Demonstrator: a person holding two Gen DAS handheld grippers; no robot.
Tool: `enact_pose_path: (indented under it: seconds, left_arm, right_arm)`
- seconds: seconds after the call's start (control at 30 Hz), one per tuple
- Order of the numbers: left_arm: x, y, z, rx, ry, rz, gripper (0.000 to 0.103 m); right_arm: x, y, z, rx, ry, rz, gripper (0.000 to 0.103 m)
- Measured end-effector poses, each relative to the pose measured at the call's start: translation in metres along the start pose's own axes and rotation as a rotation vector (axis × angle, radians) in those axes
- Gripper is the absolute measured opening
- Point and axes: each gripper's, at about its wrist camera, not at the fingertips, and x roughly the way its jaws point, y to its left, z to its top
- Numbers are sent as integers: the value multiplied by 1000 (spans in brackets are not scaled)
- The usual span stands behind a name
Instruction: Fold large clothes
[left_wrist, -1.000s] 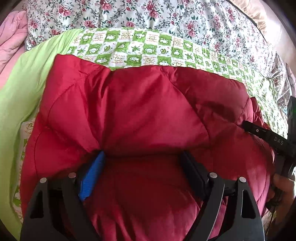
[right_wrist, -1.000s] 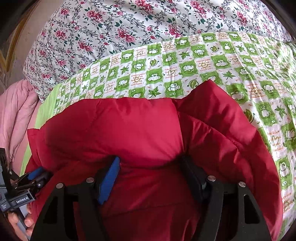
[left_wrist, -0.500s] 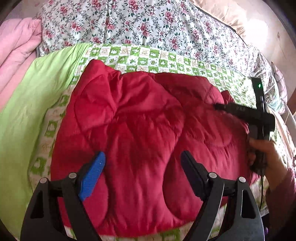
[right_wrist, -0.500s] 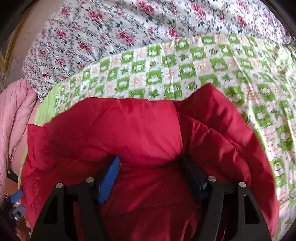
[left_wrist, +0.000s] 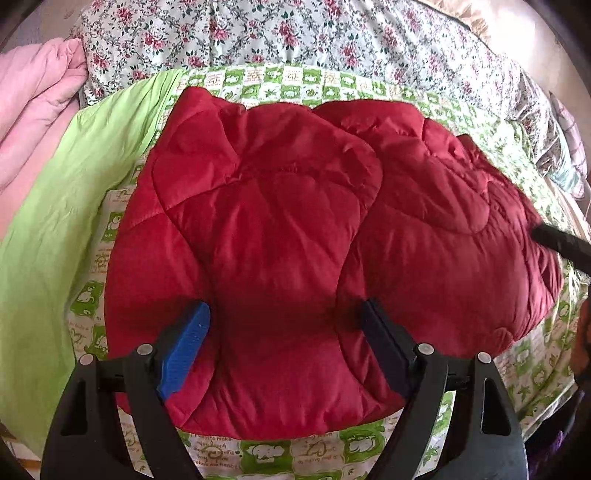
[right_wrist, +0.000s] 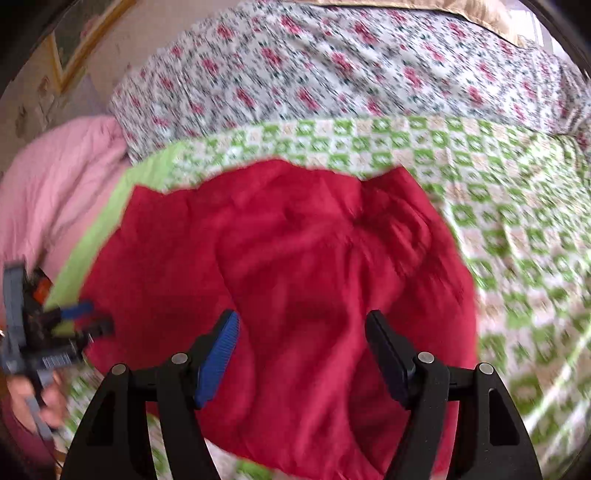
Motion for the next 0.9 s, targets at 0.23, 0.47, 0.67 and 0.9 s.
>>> enact_pose_path:
  seconds: [0.23, 0.47, 0.67, 0.9]
  left_arm:
    - [6, -4, -7, 21, 12, 30, 86]
    - [10, -3, -7, 24, 19, 35, 89]
    - [13, -4, -6, 29, 22, 47, 90]
    - [14, -4, -6, 32, 23, 48, 91]
  right_arm:
    - [19, -15, -24, -24, 74, -65, 72]
    - [23, -24, -29, 27, 82, -66, 73]
    - [1, -6, -25, -16, 66, -112, 74]
    - [18, 11, 1, -41, 44, -88, 75]
